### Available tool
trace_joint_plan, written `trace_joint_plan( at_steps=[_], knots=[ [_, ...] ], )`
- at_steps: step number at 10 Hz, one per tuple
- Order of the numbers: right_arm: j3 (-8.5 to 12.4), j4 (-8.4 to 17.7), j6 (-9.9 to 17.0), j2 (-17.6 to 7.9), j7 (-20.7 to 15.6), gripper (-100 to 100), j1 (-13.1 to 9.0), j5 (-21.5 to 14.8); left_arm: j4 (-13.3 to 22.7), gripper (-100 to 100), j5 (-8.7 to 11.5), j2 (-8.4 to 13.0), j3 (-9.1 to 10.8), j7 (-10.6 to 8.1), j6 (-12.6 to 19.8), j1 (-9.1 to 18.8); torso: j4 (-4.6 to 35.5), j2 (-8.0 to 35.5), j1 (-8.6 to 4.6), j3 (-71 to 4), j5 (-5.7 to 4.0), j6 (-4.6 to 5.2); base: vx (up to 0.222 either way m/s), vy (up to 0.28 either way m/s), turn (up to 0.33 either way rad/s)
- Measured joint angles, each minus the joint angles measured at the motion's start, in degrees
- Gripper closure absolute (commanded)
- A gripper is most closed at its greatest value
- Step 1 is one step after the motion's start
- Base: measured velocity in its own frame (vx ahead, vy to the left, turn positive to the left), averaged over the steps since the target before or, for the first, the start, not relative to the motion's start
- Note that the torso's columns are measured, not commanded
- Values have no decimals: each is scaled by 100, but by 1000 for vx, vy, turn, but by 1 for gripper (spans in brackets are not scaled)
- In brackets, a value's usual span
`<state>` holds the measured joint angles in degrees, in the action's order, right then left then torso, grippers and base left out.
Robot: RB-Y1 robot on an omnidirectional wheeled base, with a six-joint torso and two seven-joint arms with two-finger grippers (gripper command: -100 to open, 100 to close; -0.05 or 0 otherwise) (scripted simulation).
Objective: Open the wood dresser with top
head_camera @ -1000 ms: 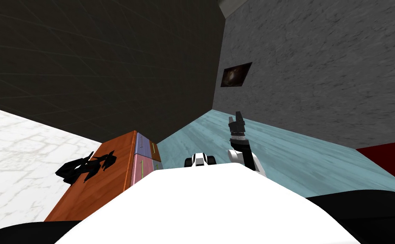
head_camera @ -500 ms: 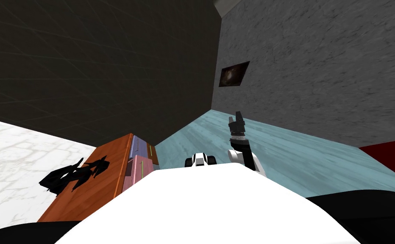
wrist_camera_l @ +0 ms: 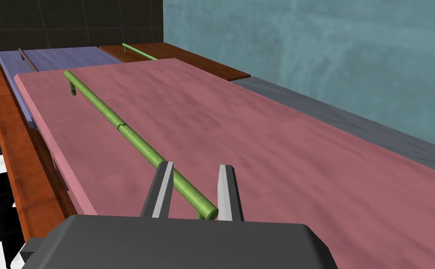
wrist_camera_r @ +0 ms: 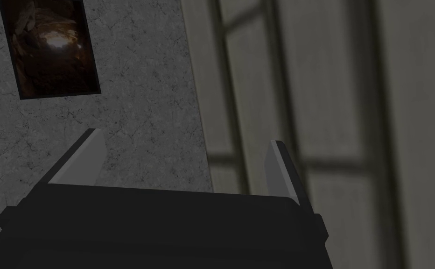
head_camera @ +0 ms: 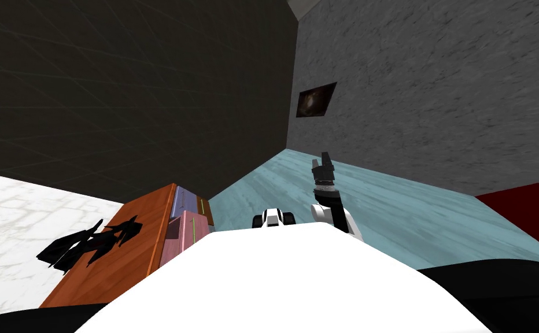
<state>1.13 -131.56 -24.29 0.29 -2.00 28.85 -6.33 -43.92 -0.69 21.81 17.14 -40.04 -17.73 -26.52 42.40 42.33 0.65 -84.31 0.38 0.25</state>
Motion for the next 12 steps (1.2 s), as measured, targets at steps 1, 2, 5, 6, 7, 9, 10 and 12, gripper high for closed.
trace_joint_plan(
  at_steps=[1, 2, 5, 6, 7, 9, 10, 12],
  knots=[
    [1, 0, 0, 0, 0, 0, 1, 0, -53, 100, 3, -19, 76, 78, 135, 82, -8, -22, -8, -18, -4, -7, -54, -12, 0],
    [1, 0, 0, -1, 0, 0, 2, 0, 27, 100, 5, -2, 92, 97, 139, 176, -17, -42, -8, -32, -4, -12, -80, -29, -89],
    [0, 0, 0, 0, 0, 0, 1, 0, 291, 100, 8, -51, 431, 389, 362, 566, -10, -15, -2, -12, 8, -4, -98, -40, -79],
    [0, 0, 0, 0, 0, 0, 1, 0, 498, 100, 8, -32, 512, 473, 383, 775, -12, -25, 6, -14, 14, -5, -105, -52, -113],
    [0, 0, 0, 0, 0, 0, 1, 0, 637, 100, 12, -34, 641, 578, 449, 950, -13, -25, 8, -15, 17, -3, -96, -45, -42],
    [1, 0, 0, -1, 0, 0, 2, 0, 840, 100, 14, -30, 728, 681, 495, 1267, -17, -47, 19, -29, 10, -4, -21, -13, 7],
    [1, 0, 0, -1, 0, 0, 3, 0, 714, 100, 13, -62, 732, 683, 569, 1240, -17, -53, 15, -34, 4, -2, -73, -29, -70],
    [0, 0, 0, 0, 0, 0, 1, 0, 679, 100, 14, -117, 931, 843, 851, 1447, -7, -29, 13, -14, 9, 12, -98, -44, -104]
  ],
)
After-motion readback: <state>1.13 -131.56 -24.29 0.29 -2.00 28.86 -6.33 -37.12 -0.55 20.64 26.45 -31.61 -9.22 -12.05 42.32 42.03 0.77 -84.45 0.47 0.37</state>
